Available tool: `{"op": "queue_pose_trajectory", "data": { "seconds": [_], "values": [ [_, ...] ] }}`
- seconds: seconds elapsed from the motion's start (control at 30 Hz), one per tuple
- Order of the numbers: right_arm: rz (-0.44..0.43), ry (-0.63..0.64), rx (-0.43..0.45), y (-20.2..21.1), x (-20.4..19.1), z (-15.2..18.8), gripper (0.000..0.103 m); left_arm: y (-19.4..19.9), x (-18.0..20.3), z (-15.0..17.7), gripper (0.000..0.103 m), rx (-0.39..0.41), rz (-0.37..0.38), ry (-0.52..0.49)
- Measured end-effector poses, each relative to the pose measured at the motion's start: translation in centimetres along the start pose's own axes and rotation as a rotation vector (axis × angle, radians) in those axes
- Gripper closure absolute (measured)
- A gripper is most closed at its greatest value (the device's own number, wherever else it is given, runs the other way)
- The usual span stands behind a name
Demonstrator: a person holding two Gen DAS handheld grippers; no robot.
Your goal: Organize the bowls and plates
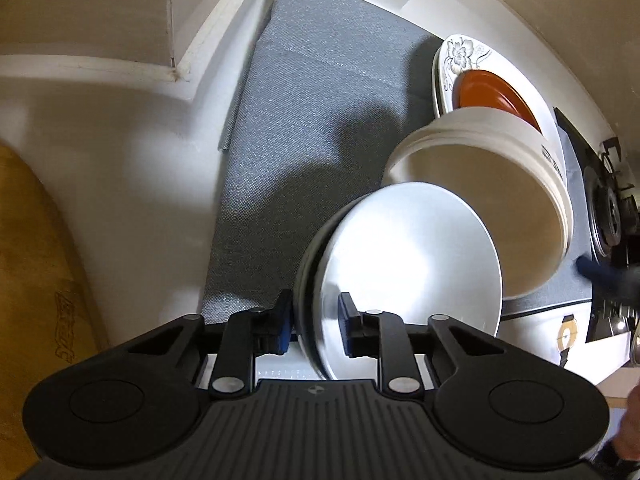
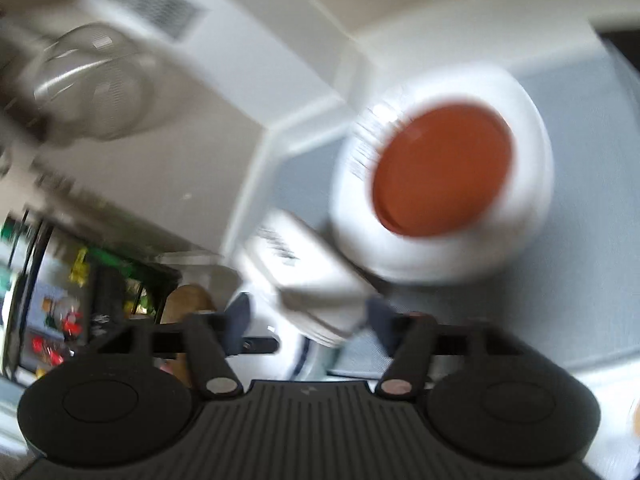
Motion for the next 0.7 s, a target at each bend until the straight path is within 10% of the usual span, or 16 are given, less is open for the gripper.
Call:
{"op": "queue_pose_trajectory", "data": {
  "seconds": [0.33,0.53,0.63,0.7],
  "values": [
    [0.147,0.294,-0.097,-5.2,-2.7,-0.3,0.023,-0.2,-1.3,0.1,0.079,0.024,0.086,-0.009],
    [0.109,0.164,-0.147,-6.1,-0.4,-1.4,0.036,-0.2,-3.0,0.8,0.082,0.044,0.166,0.034],
    [-0.023,-0.101,-0.238,-6.1,2.5,-0.9,0.072,0.0,-3.8,1.3,0.083,0.027,0.189,0.055],
    [-0.016,-0.127,-0.286,-6.4,2.9,-0.1,0.079,0.2,-3.9,2.0,0.082,0.012,0.176,0.042]
  ]
}}
Point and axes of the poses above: each gripper's, at about its wrist camera, not at the fingertips, and y roughly against the way its jaws point, x to its right, z to its underside, the point moved 2 cm from there along -y, roughly the way its jaws point, and after that the axes turned 1 degree about -z, right-handed, at the moved point
